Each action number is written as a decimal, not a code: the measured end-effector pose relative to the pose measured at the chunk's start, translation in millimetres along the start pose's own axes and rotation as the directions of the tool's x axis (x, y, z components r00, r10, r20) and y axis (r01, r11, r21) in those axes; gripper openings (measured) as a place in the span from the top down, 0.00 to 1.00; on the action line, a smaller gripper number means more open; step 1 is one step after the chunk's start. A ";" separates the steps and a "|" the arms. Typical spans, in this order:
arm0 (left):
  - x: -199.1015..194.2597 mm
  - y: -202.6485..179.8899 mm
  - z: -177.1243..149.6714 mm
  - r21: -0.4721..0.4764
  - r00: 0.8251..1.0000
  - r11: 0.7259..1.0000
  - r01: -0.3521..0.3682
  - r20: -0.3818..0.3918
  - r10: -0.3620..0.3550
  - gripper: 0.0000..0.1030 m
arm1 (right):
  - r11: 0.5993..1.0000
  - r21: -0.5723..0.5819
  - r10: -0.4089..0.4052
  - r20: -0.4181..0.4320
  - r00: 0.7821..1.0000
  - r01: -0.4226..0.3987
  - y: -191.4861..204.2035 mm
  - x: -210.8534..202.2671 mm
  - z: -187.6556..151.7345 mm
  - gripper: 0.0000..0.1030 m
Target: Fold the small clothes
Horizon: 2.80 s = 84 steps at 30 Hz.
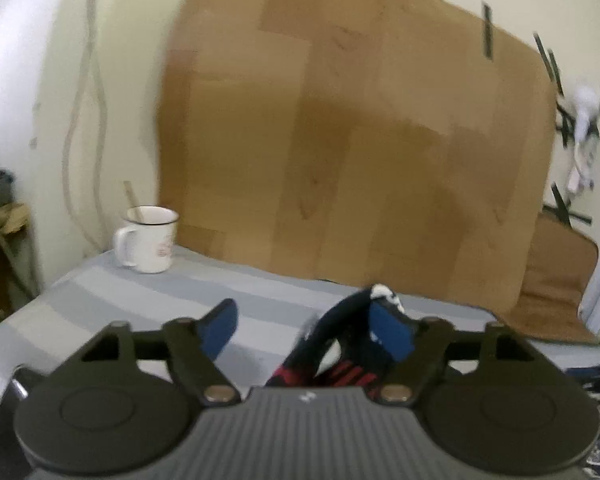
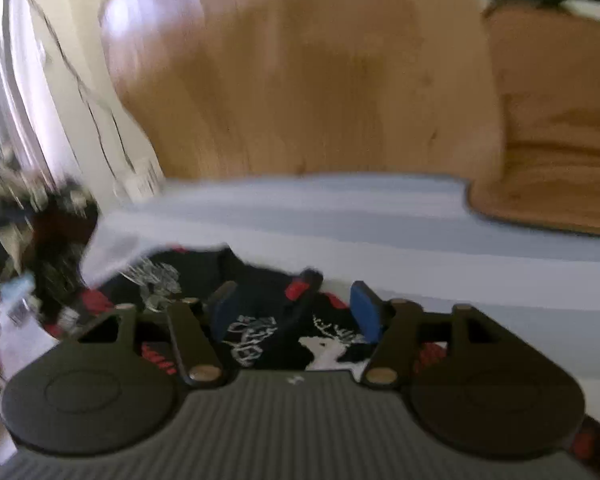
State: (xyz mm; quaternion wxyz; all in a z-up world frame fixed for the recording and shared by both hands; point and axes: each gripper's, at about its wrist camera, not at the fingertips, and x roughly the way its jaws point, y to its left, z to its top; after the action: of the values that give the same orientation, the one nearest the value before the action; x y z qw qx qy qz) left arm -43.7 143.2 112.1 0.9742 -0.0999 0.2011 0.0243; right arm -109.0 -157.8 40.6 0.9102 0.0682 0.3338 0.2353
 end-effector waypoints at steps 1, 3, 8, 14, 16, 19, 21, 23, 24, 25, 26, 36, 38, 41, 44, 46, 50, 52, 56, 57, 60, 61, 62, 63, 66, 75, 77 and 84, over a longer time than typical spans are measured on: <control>8.4 -3.5 0.3 0.019 1.000 1.000 0.013 -0.012 -0.013 0.26 | 0.999 -0.034 -0.019 -0.040 0.999 0.018 4.6 19.9 1.7 0.37; 19.2 -19.0 -5.9 0.086 1.000 0.996 0.011 -0.029 -0.008 0.25 | 0.993 -0.098 -0.073 -0.101 0.992 0.063 9.6 46.2 0.9 0.69; 45.1 -8.6 -3.0 0.130 0.984 0.978 -0.164 -0.042 0.170 0.24 | 0.972 -0.197 -0.123 0.053 0.991 0.131 5.0 37.0 33.4 0.88; 67.6 -5.6 12.3 0.059 0.991 0.992 -0.111 -0.069 0.115 0.17 | 0.848 -0.228 -0.350 0.437 0.829 0.478 -24.6 25.6 118.2 0.96; 82.7 -19.4 9.4 0.106 0.991 0.991 -0.080 -0.099 0.091 0.13 | 0.809 -0.159 -0.470 0.405 0.784 0.567 -54.0 50.1 134.5 0.89; 102.6 -39.1 -4.0 0.177 0.981 0.984 0.008 -0.193 0.027 0.13 | 0.923 0.028 -0.380 0.230 0.896 0.384 -95.9 68.4 140.7 0.88; 116.0 -54.2 -15.9 0.244 0.967 0.968 0.064 -0.255 0.001 0.13 | 0.969 0.053 -0.247 0.157 0.956 0.242 -102.8 75.7 130.6 0.59; 127.1 -67.7 -27.3 0.300 0.951 0.947 0.115 -0.310 -0.017 0.13 | 0.986 0.052 -0.160 0.059 0.985 0.157 -107.0 90.5 122.8 0.18; 134.8 -75.7 -32.5 0.330 0.941 0.934 0.138 -0.338 -0.020 0.13 | 0.989 0.038 -0.145 0.020 0.989 0.144 -110.3 98.9 118.8 0.15; 136.4 -83.1 -36.5 0.349 0.935 0.924 0.153 -0.354 -0.020 0.14 | 0.989 0.002 -0.150 -0.012 0.989 0.150 -109.1 108.5 114.5 0.15; 141.8 -88.2 -41.4 0.369 0.926 0.914 0.171 -0.377 -0.021 0.19 | 0.986 -0.048 -0.161 -0.045 0.986 0.159 -108.9 117.0 111.2 0.15; 148.4 -116.1 -62.0 0.459 0.920 0.868 0.190 -0.393 0.006 0.90 | 0.974 -0.216 -0.113 -0.197 0.974 0.069 -76.2 129.9 49.3 0.69; 148.2 -113.9 -61.1 0.476 0.936 0.869 0.132 -0.348 0.049 0.91 | 0.966 -0.248 -0.117 -0.164 0.980 0.074 -60.3 120.9 46.1 0.86; 140.5 -101.1 -38.0 0.425 0.955 0.903 0.057 -0.288 0.075 0.91 | 0.942 -0.307 -0.168 -0.074 0.983 0.138 -47.5 114.2 52.8 0.86; 127.1 -91.5 -2.4 0.378 0.978 0.926 -0.014 -0.190 0.092 0.91 | 0.938 -0.283 -0.175 0.104 0.979 0.198 -38.6 87.1 82.0 0.87; 127.9 -91.8 18.7 0.368 0.984 0.928 -0.063 -0.134 0.120 0.91 | 0.922 -0.289 -0.199 0.215 0.956 0.257 -32.8 81.1 100.2 0.87; 168.1 -108.1 48.4 0.377 0.962 0.899 -0.223 -0.064 0.266 0.79 | 0.836 -0.321 -0.335 0.344 0.877 0.445 -19.1 115.1 127.9 0.83; 190.2 -112.1 44.0 0.400 0.941 0.886 -0.236 -0.132 0.310 0.74 | 0.760 -0.325 -0.482 0.300 0.823 0.563 -25.3 148.1 130.0 0.66; 156.8 -95.9 25.4 0.360 0.962 0.925 -0.124 -0.186 0.202 0.68 | 0.847 -0.268 -0.404 0.234 0.884 0.458 -55.2 128.0 112.5 0.66; 140.2 -89.9 18.5 0.350 0.965 0.932 -0.094 -0.199 0.171 0.65 | 0.879 -0.236 -0.370 0.209 0.905 0.414 -60.4 113.3 105.4 0.66; 102.0 -80.5 -8.0 0.292 0.960 0.955 0.052 -0.277 0.032 0.48 | 0.938 -0.151 -0.291 0.145 0.946 0.312 -66.2 69.9 78.1 0.62; 90.4 -77.4 -15.5 0.271 0.952 0.958 0.094 -0.305 -0.008 0.44 | 0.949 -0.125 -0.274 0.129 0.953 0.290 -64.2 53.7 63.6 0.56; 75.3 -74.2 -25.5 0.235 0.939 0.961 0.147 -0.339 -0.061 0.37 | 0.959 -0.090 -0.258 0.118 0.959 0.269 -59.9 39.1 48.5 0.52; 67.1 -70.5 -32.1 0.198 0.924 0.960 0.197 -0.364 -0.115 0.31 | 0.972 -0.052 -0.224 0.106 0.969 0.231 -62.7 29.8 38.7 0.44; 34.8 -66.5 -53.8 0.090 0.879 0.940 0.330 -0.392 -0.272 0.07 | 0.984 0.100 -0.156 0.068 0.985 0.149 -59.9 -0.1 -0.5 0.38; 20.7 -86.0 -92.0 0.057 0.807 0.913 0.403 -0.493 -0.326 0.71 | 0.967 0.255 0.036 -0.046 0.998 -0.023 -22.5 -22.8 -76.7 0.38; 16.3 -96.0 -94.7 0.100 0.826 0.919 0.381 -0.483 -0.290 0.89 | 0.963 0.266 0.056 -0.053 0.997 -0.041 -11.6 -15.7 -82.4 0.37; -49.2 -105.1 -44.9 0.035 0.810 0.856 0.515 -0.346 -0.473 0.91 | 0.980 0.192 0.037 0.080 0.996 -0.052 -2.8 -36.0 -62.6 0.92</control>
State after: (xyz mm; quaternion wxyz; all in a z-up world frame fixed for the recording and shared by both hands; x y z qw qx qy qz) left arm -97.0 30.8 110.6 0.9042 -0.0892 0.3270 -0.2599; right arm -172.0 -179.4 12.5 0.9059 0.1730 0.3186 0.2190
